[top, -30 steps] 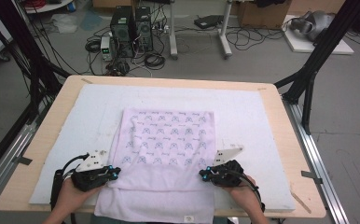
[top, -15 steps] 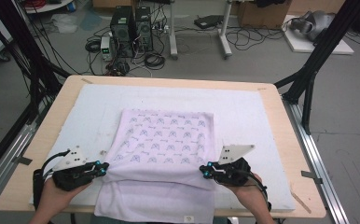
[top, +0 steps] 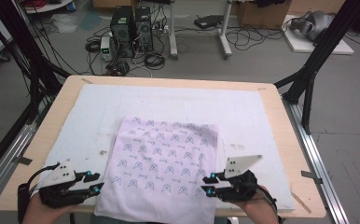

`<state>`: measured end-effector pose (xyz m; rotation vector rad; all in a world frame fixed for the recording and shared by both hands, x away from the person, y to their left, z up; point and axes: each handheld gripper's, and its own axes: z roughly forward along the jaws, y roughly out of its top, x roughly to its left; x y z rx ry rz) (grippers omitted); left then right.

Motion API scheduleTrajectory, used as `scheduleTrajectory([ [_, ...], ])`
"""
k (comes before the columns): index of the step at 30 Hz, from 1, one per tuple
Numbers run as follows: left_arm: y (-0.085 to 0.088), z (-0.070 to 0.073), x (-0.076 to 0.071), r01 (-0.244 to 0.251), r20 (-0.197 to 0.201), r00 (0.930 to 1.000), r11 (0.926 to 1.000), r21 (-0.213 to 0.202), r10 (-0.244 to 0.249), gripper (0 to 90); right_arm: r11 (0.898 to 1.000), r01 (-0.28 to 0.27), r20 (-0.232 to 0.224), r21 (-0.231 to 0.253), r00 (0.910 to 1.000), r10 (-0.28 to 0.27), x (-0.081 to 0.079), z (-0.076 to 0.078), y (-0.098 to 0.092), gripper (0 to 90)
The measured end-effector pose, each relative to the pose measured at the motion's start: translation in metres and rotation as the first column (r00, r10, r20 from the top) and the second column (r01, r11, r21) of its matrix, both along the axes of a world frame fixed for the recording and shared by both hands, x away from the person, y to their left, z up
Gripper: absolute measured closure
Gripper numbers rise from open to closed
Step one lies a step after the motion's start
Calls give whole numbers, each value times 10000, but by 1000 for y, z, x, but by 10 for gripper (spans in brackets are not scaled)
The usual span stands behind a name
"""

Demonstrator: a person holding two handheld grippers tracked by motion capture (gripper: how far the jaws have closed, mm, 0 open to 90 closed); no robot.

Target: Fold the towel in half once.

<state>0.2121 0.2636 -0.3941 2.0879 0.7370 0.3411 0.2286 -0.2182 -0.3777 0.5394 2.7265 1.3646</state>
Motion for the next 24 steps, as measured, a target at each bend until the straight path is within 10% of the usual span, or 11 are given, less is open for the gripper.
scheduleTrajectory([
  [5, -8, -4, 54, -657, 247, 9975, 9978, -128, 660, 570, 9897, 1332, 361, -534, 9907, -1314, 58, -10, -4, 587],
  [10, -16, -10, 120, -1704, 78, 9853, 9853, -107, 1705, 531, 9514, 2949, 400, -891, 9555, -2924, 124, -20, -14, 478],
  [15, -19, -22, 175, -2973, -478, 9540, 9545, -235, 2960, 469, 9080, 3994, 336, -1265, 9165, -3985, 171, -24, -21, 371],
  [19, -27, -31, 208, -3465, -1259, 9318, 9376, -290, 3405, 426, 9123, 3894, -242, -1271, 9182, -3953, 194, -33, -21, 352],
  [21, -33, -40, 219, -3338, -1914, 9270, 9422, -295, 3225, 401, 9111, 3935, -683, -1228, 9125, -4033, 203, -42, -19, 362],
  [24, -39, -48, 223, -3156, -1812, 9329, 9489, 52, 3113, 688, 9342, 3313, -1509, -1323, 9248, -3493, 211, -55, -16, 794],
])
